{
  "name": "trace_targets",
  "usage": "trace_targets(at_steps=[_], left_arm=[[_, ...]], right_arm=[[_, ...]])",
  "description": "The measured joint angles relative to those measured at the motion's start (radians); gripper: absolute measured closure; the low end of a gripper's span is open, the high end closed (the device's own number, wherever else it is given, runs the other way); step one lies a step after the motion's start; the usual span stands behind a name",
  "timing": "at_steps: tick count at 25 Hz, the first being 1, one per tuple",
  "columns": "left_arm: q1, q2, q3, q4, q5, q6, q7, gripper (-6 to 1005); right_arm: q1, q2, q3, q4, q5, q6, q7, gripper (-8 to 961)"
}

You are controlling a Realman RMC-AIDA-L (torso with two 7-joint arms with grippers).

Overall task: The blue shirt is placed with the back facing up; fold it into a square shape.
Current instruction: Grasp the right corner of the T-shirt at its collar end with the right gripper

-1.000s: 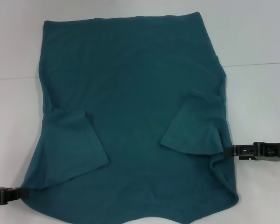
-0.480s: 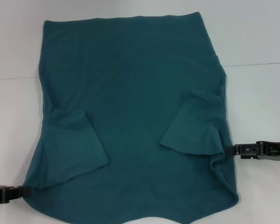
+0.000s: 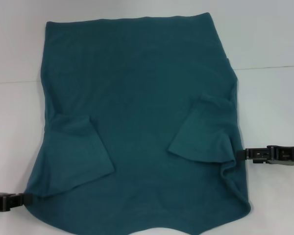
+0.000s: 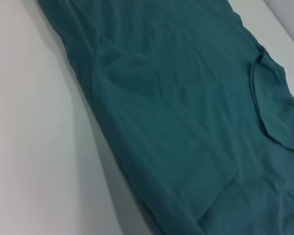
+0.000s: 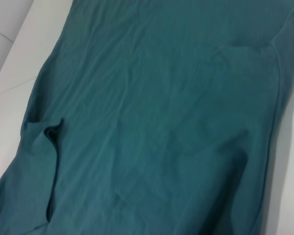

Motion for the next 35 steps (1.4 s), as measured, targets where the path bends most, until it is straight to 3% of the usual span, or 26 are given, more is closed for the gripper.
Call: trace_targets(at_steps=[14,35], left_arm=[[-0.005,0.001,-0.001,-0.003,-0.001,-0.013,0.003,972],[-0.011,0.002,0.001,-0.014,-0.002,-0.026,0.003,971]], right_arm=[[0.002,0.024,-0.002,0.001,-0.001,0.019,-0.005,133],[0.002,0.035,-0.029,-0.001,-0.002,0.055,-0.006,133]])
